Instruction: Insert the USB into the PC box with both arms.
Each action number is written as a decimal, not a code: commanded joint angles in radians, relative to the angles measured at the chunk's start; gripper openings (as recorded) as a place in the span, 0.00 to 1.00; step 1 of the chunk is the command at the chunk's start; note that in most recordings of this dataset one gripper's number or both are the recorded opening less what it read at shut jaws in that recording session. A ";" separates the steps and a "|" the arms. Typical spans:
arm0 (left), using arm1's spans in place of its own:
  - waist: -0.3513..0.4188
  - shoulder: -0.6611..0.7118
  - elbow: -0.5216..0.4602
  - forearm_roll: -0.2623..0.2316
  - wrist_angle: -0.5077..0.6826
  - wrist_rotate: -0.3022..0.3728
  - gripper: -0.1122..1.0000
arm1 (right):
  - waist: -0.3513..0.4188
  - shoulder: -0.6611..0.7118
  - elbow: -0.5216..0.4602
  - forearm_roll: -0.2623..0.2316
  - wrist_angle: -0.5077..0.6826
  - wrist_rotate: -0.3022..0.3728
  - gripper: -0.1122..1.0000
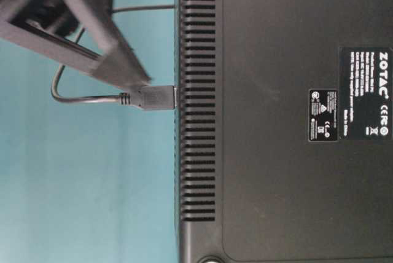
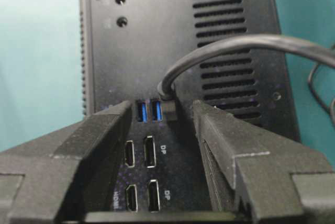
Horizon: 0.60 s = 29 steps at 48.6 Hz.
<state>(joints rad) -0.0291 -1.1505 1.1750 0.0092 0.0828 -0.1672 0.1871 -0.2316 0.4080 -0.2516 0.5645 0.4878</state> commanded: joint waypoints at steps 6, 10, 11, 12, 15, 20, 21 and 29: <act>0.000 0.005 -0.003 0.002 -0.006 -0.002 0.10 | 0.002 -0.086 0.015 -0.003 -0.005 0.005 0.63; 0.000 0.005 0.000 0.002 -0.006 -0.003 0.10 | 0.003 -0.118 0.034 -0.003 -0.006 0.005 0.63; 0.002 0.005 0.000 0.003 -0.006 -0.003 0.10 | 0.002 -0.126 0.038 -0.003 -0.006 0.005 0.63; 0.002 0.005 0.002 0.002 -0.006 -0.003 0.10 | 0.003 -0.137 0.044 -0.003 -0.006 0.005 0.63; 0.000 0.005 0.002 0.002 -0.006 -0.003 0.10 | 0.002 -0.160 0.060 -0.003 -0.006 0.005 0.63; 0.002 0.005 0.002 0.003 -0.006 -0.003 0.10 | 0.003 -0.192 0.081 -0.003 -0.006 0.005 0.63; 0.000 0.005 0.002 0.003 -0.006 -0.003 0.10 | 0.002 -0.198 0.086 -0.003 -0.006 0.005 0.63; 0.002 0.005 0.011 0.002 -0.008 -0.003 0.10 | 0.003 -0.232 0.120 -0.003 -0.006 0.005 0.63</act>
<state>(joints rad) -0.0291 -1.1520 1.1934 0.0092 0.0828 -0.1687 0.1871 -0.4357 0.5277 -0.2531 0.5645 0.4878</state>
